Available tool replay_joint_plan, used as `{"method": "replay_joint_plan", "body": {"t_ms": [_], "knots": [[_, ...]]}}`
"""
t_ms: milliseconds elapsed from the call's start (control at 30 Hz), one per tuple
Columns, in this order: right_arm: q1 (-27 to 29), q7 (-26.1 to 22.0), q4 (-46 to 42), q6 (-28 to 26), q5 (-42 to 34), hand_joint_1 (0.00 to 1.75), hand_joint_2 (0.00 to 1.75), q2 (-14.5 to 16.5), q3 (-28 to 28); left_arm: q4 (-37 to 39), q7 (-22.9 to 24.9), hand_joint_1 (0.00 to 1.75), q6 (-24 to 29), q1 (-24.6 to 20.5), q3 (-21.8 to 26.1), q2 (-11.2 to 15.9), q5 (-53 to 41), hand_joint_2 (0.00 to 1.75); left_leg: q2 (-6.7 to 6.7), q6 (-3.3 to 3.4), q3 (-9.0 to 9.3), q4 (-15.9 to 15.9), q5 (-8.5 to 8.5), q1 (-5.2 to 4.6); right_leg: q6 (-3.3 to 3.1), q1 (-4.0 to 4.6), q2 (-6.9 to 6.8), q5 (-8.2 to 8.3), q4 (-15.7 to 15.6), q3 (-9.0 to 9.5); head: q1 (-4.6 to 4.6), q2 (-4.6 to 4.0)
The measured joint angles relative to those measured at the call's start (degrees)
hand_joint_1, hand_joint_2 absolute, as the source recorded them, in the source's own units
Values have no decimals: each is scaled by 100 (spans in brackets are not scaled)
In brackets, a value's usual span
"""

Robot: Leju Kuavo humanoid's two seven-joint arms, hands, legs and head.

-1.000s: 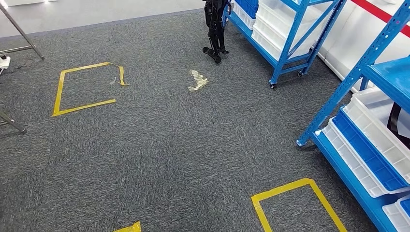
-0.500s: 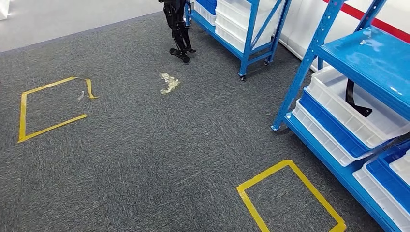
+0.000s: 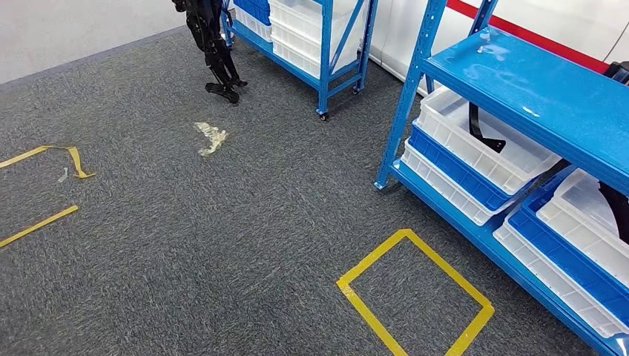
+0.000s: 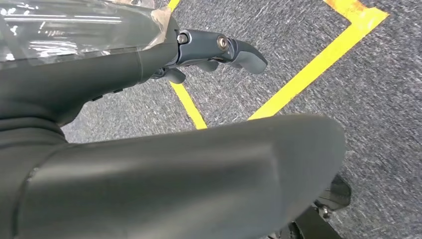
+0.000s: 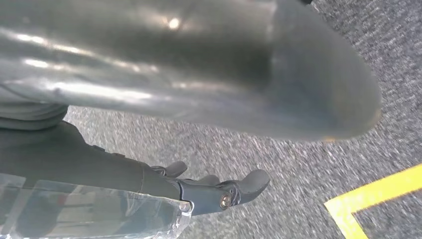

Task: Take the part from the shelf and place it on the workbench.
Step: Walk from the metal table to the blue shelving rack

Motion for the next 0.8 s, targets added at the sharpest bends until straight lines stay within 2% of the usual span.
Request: {"method": "replay_joint_plan", "body": {"t_ms": [33, 67, 133, 200, 233, 267, 300, 333, 367, 400, 433, 500, 533, 600, 633, 667, 700, 733, 767, 800], "knots": [[14, 1, 0, -1, -1, 0, 0, -2, -1, 0, -4, 0, 0, -8, -1, -2, -3, 0, 65, 43, 17, -26, 22, -9, 23, -3, -70, -24, 46, -43, 1, 0], [22, 3, 0, -1, -1, 0, 0, 1, -2, 0, -10, 0, 1, -13, -1, -4, -6, 0, 140, 89, 31, -51, 45, -11, 27, -1, -200, -103, 185, -123, 14, 0], [15, 5, 0, -1, -1, 0, 0, 8, -2, 0, -19, 0, 3, -12, -2, -3, -10, 0, 301, 143, 44, -76, 65, -24, -8, 10, -521, -409, 799, -413, 45, 0], [9, 6, 0, -1, -1, 0, 0, 10, -2, 0, -21, 0, 5, -2, -2, -2, -12, 0, 473, 160, 33, -75, 61, -39, -6, 2, -628, -675, 1498, -741, 63, 0], [18, 6, 0, -1, 2, 0, 0, 9, -2, 0, -20, 0, 7, -1, -2, -2, -16, 0, 552, 160, 31, -74, 56, -41, 27, -10, -649, -699, 1634, -796, 64, 0], [28, 6, 0, -1, 5, 0, 0, 7, -2, 0, -20, 0, 8, -3, -2, -3, -22, 0, 619, 154, 34, -73, 49, -40, 76, -25, -674, -631, 1520, -729, 66, 0], [35, 7, 0, -1, 11, 0, 0, 4, -2, 0, -16, 0, 10, -6, -2, -4, -28, 0, 682, 141, 43, -72, 39, -36, 132, -40, -729, -503, 1203, -558, 66, 0], [35, 7, 0, -1, 19, 0, 0, 4, -2, 0, -10, 0, 12, -9, -2, -4, -32, 0, 739, 120, 58, -70, 24, -39, 177, -51, -869, -361, 776, -326, 70, 0], [25, 8, 0, -1, 27, 0, 0, 9, -2, -1, -3, 0, 14, -9, -2, -3, -34, 0, 795, 87, 74, -62, -1, -57, 194, -47, -1029, -238, 411, -120, 75, 0], [14, 9, 0, -1, 39, 0, 0, 13, -2, -1, 5, 0, 15, -9, -2, -1, -34, 0, 851, 52, 95, -57, -26, -77, 177, -36, -1143, -155, 164, 18, 69, 0], [5, 10, 0, -1, 51, 0, 0, 17, -2, -1, 12, 0, 17, -11, -2, 1, -34, 0, 906, 21, 119, -55, -47, -97, 139, -20, -1210, -116, 53, 79, 60, 0], [-1, 10, 0, -1, 78, 0, 0, 14, -2, 0, 19, 0, 17, -21, -2, -1, -34, 0, 1010, -34, 162, -68, -75, -95, 44, -9, -1087, -89, 45, 66, 33, 0], [2, 11, 0, -1, 86, 0, 0, 14, -2, 0, 20, 0, 17, -29, -2, -3, -34, 0, 965, -65, 170, -45, -108, -76, 9, -27, -1018, -80, 36, 63, 20, 0], [-8, 16, 0, 1, 93, 0, 0, 8, -2, 0, 20, 0, 19, -35, -2, -6, -34, 0, 671, -120, 43, 272, -338, -36, -83, -71, -879, -57, 17, 66, -1, 0], [-17, 19, 0, 5, 94, 0, 0, 7, -2, 0, 19, 0, 20, -27, -2, -8, -33, 0, 490, -132, -109, 605, -525, -25, -120, -71, -810, -52, 16, 60, -13, 0], [-29, 21, 0, 9, 96, 0, 0, 4, -2, 0, 19, 0, 21, -16, -2, -9, -33, 0, 379, -134, -302, 998, -717, -21, -153, -61, -739, -49, 17, 54, -16, 0], [-35, 21, 0, 13, 98, 0, 0, 5, -2, 0, 19, 0, 21, -5, -2, -10, -33, 0, 333, -134, -484, 1349, -849, -20, -169, -48, -662, -47, 17, 50, -16, 0], [-32, 21, 0, 16, 99, 0, 0, 6, -2, 0, 19, 0, 22, 2, -2, -10, -33, 0, 315, -131, -607, 1555, -879, -20, -177, -38, -582, -43, 19, 50, -15, 0], [-26, 21, 0, 17, 100, 0, 0, 7, -2, 0, 19, 0, 23, 3, -2, -10, -33, 0, 306, -123, -629, 1546, -789, -18, -180, -32, -502, -40, 20, 54, -15, 0], [-21, 21, 0, 17, 100, 0, 0, 7, -2, 0, 19, 0, 23, 3, -2, -10, -33, 0, 287, -112, -548, 1330, -604, -13, -181, -30, -422, -36, 22, 62, -16, 0]]}}
